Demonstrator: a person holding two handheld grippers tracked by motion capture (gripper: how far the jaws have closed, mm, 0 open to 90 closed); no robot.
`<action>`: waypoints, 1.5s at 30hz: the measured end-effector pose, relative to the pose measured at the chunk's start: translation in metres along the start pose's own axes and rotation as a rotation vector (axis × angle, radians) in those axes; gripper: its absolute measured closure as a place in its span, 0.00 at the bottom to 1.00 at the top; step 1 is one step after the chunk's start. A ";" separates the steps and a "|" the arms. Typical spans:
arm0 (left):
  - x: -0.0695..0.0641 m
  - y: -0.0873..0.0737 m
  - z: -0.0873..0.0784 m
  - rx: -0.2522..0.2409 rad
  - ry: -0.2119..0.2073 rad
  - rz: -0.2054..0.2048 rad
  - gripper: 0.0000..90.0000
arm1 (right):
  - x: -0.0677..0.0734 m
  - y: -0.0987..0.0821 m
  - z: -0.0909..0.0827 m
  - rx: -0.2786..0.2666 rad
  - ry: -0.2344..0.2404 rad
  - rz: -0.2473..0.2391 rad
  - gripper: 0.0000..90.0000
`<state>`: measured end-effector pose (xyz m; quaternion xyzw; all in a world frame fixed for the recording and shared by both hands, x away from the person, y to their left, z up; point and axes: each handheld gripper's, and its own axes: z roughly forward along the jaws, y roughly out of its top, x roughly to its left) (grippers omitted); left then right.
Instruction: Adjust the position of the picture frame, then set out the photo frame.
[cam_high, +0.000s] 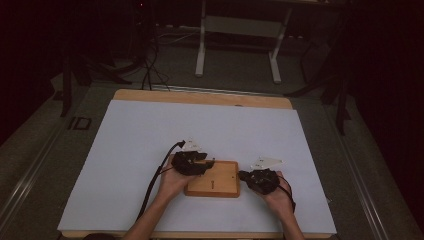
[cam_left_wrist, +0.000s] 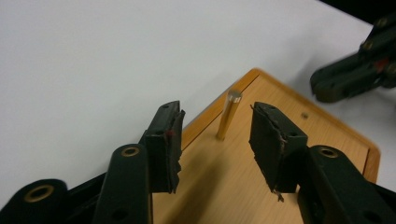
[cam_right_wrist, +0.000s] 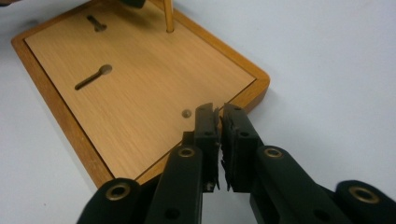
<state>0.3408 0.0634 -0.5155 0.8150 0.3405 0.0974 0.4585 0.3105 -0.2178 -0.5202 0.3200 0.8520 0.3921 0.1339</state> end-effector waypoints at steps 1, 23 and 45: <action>0.001 -0.002 -0.003 -0.007 0.001 -0.002 0.58 | 0.000 0.000 -0.001 -0.005 -0.001 0.001 0.93; 0.009 -0.041 -0.056 -0.028 0.081 -0.005 0.53 | 0.001 0.024 0.004 -0.051 0.023 -0.068 0.86; 0.006 -0.049 -0.060 -0.018 0.097 0.010 0.52 | 0.015 0.057 0.040 -0.064 0.094 -0.146 0.81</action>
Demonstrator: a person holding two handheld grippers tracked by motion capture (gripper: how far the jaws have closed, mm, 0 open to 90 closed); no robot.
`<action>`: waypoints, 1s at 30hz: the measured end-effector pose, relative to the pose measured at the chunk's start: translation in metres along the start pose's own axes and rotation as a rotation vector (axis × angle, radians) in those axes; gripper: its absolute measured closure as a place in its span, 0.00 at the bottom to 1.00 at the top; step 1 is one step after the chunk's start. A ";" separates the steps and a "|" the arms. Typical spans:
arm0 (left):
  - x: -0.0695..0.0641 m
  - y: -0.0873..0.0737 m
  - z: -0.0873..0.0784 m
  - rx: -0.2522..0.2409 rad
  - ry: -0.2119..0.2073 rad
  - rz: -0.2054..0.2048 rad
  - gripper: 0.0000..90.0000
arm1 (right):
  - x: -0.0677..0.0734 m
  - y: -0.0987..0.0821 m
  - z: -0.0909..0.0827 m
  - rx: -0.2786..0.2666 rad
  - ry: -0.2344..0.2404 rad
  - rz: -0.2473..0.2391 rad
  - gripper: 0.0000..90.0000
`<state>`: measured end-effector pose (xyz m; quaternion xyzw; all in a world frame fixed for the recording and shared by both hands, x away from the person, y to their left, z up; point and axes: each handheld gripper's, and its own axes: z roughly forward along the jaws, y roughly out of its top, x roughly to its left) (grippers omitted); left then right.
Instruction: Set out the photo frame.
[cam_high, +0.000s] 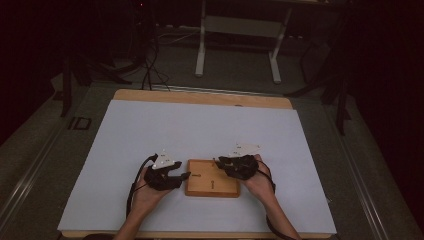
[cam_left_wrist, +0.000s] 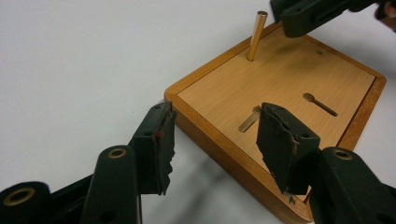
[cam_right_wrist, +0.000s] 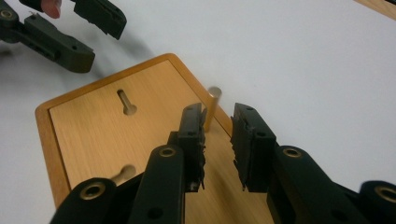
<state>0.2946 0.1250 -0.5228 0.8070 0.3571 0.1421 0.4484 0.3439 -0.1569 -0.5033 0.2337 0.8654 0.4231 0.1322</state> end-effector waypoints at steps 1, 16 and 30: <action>0.000 0.000 0.000 0.000 -0.001 0.000 0.52 | 0.000 0.001 0.002 -0.001 0.004 0.001 0.81; -0.003 0.001 0.001 0.002 -0.024 0.011 0.52 | -0.005 -0.002 0.028 -0.030 0.047 0.073 0.91; -0.005 0.001 0.001 0.009 -0.038 0.022 0.52 | -0.014 -0.005 0.030 -0.033 0.127 0.140 0.93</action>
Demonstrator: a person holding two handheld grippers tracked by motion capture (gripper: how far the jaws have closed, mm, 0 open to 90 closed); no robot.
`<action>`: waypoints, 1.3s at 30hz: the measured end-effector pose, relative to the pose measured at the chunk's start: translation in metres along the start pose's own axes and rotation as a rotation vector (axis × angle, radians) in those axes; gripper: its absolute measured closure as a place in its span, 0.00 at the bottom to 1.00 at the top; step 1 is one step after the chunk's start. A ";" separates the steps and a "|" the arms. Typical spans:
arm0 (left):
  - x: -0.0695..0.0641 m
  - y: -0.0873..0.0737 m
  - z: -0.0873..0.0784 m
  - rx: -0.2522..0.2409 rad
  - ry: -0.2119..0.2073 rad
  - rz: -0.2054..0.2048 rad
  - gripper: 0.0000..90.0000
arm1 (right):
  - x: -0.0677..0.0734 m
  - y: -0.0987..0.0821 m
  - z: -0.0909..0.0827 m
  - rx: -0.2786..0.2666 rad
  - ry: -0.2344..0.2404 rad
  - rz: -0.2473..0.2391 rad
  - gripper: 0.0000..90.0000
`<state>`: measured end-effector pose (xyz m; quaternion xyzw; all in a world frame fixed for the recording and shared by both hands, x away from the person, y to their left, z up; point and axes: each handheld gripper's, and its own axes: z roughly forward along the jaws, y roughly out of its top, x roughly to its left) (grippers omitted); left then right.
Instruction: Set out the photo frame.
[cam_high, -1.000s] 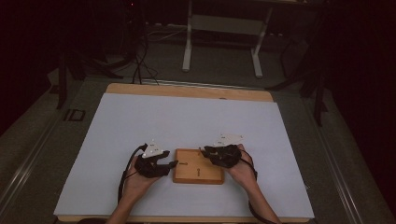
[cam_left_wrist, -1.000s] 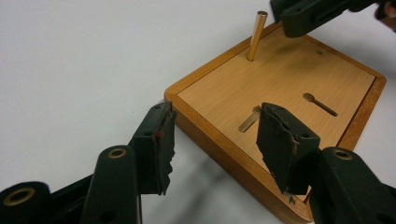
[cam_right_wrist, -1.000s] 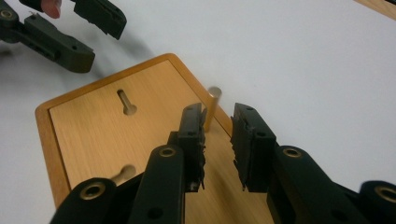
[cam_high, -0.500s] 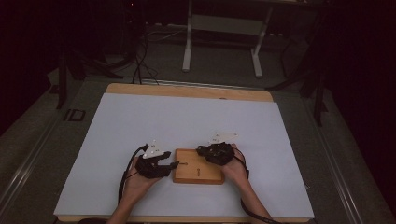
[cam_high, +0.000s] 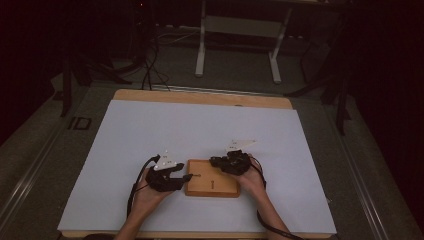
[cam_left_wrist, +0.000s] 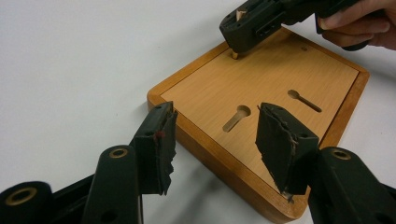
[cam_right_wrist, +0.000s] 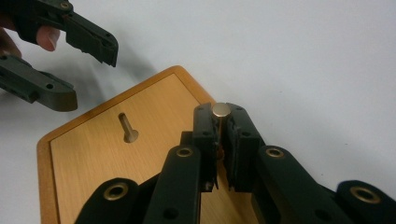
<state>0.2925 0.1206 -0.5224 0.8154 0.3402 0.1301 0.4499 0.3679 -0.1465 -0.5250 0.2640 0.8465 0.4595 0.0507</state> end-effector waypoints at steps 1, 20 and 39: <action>0.000 0.000 0.000 0.001 -0.001 0.001 0.52 | -0.001 0.000 0.000 0.002 0.006 0.004 0.93; -0.003 0.000 -0.002 0.001 -0.025 0.045 0.55 | -0.008 0.008 0.001 0.061 0.052 0.022 0.94; -0.013 -0.001 -0.003 0.006 -0.085 0.121 0.45 | -0.017 0.013 0.003 0.083 0.097 0.070 0.94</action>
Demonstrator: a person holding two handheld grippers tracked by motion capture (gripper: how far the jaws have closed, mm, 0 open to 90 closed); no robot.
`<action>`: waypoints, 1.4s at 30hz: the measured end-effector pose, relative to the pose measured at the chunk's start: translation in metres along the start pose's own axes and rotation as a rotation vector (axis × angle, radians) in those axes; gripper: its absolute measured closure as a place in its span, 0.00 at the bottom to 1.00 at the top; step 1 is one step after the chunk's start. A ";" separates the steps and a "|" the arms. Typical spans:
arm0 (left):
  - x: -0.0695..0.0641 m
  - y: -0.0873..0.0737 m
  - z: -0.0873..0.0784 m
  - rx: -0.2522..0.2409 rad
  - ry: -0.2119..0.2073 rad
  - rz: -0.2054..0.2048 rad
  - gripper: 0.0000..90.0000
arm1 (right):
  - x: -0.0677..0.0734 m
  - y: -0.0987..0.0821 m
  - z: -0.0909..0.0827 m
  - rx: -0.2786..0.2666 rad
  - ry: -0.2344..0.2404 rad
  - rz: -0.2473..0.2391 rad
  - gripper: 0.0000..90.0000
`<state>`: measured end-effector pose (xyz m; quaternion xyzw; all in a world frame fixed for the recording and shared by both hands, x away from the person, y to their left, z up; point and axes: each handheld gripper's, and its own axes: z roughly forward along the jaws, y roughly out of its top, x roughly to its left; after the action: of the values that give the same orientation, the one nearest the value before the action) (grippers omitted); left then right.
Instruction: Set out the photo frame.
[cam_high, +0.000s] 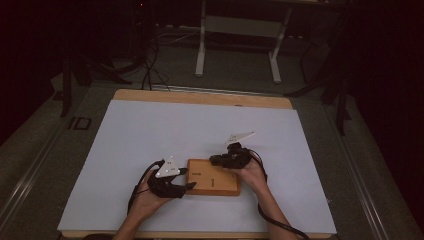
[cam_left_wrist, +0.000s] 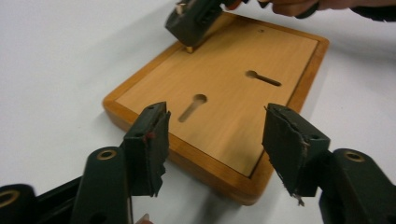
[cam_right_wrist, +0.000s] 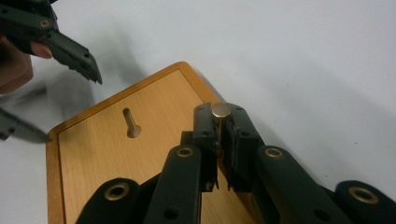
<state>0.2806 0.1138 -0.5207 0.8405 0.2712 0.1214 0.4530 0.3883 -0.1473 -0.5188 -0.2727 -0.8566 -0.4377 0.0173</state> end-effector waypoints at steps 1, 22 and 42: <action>-0.001 0.000 0.000 0.006 -0.008 0.018 0.44 | -0.001 0.000 0.000 0.003 0.003 0.002 0.94; -0.009 0.000 0.006 0.053 0.028 0.089 0.28 | -0.015 0.006 0.001 0.021 0.069 0.092 0.94; -0.014 -0.003 0.026 0.142 0.172 0.188 0.17 | -0.023 0.010 0.002 0.049 0.122 0.125 0.94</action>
<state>0.2795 0.0896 -0.5372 0.8787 0.2370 0.2154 0.3541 0.4135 -0.1514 -0.5192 -0.2980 -0.8457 -0.4304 0.1036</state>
